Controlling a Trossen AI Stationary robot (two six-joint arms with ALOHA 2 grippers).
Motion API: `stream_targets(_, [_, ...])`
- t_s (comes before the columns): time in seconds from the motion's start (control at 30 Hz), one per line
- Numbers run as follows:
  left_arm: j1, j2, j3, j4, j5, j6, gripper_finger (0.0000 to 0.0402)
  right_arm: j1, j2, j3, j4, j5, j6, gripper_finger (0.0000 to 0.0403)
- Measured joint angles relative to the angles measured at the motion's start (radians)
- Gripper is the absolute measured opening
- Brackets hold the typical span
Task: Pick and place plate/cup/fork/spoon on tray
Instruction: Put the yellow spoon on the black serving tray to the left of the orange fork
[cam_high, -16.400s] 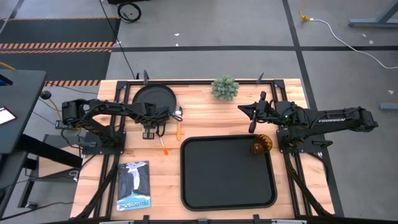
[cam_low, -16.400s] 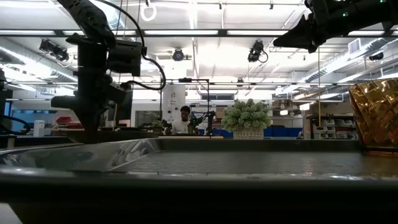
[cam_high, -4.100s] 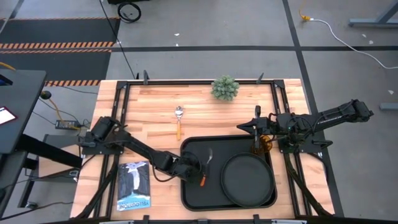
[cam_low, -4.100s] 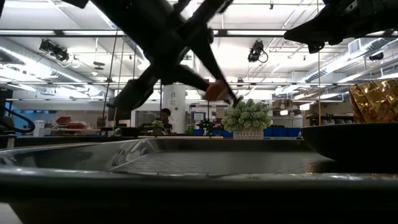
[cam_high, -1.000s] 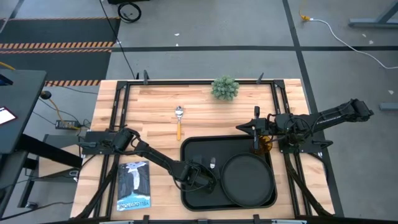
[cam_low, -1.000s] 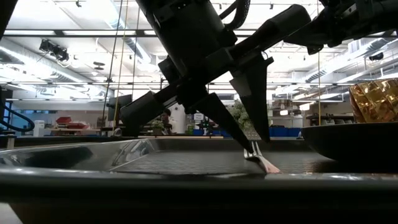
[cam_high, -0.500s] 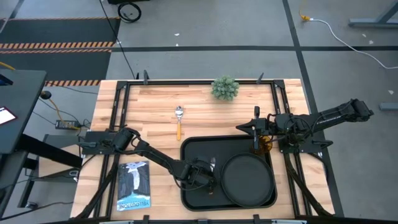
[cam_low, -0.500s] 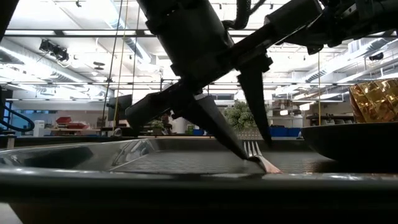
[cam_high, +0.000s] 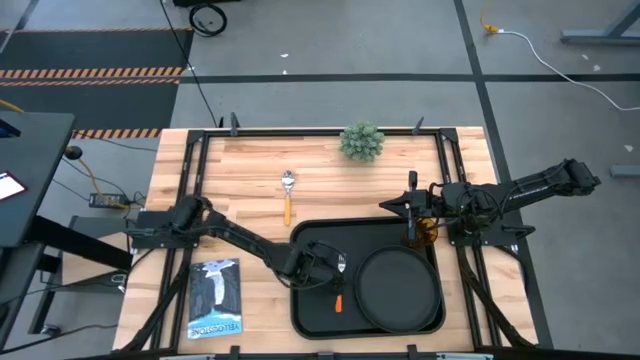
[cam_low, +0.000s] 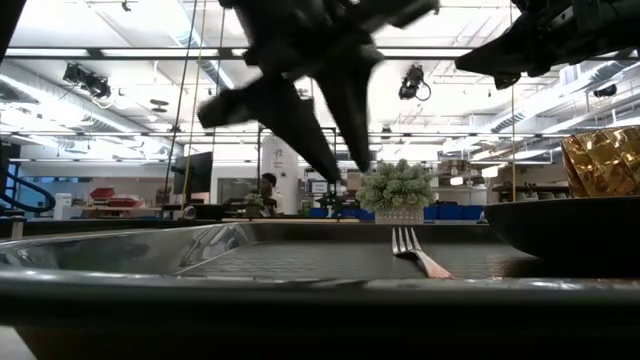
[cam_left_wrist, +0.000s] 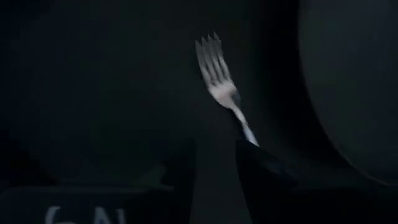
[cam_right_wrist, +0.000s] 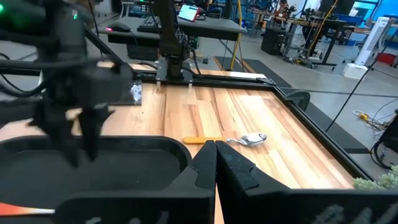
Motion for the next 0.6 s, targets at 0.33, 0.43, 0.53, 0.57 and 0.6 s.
stream_targets(0.33, [0.071, -0.067, 0.0, -0.385, -0.118, -0.007, 0.0121, 0.0, 0.0, 0.0, 0.017, 0.0, 0.001, 0.0008])
stream_targets(0.43, [0.112, -0.067, 0.0, -0.423, -0.109, 0.052, 0.0121, 0.0, 0.001, 0.0, 0.02, 0.0, 0.001, 0.0008])
stream_targets(0.53, [0.16, -0.067, 0.0, -0.418, -0.102, 0.121, 0.0121, 0.0, 0.003, 0.0, 0.023, -0.004, 0.002, 0.0008])
stream_targets(0.57, [0.178, -0.067, 0.0, -0.42, -0.103, 0.143, 0.0121, 0.0, 0.003, 0.0, 0.024, -0.006, 0.002, 0.0008])
stream_targets(0.6, [0.197, -0.067, 0.0, -0.42, -0.102, 0.167, 0.0121, 0.0, 0.004, 0.0, 0.023, -0.007, 0.003, 0.0008])
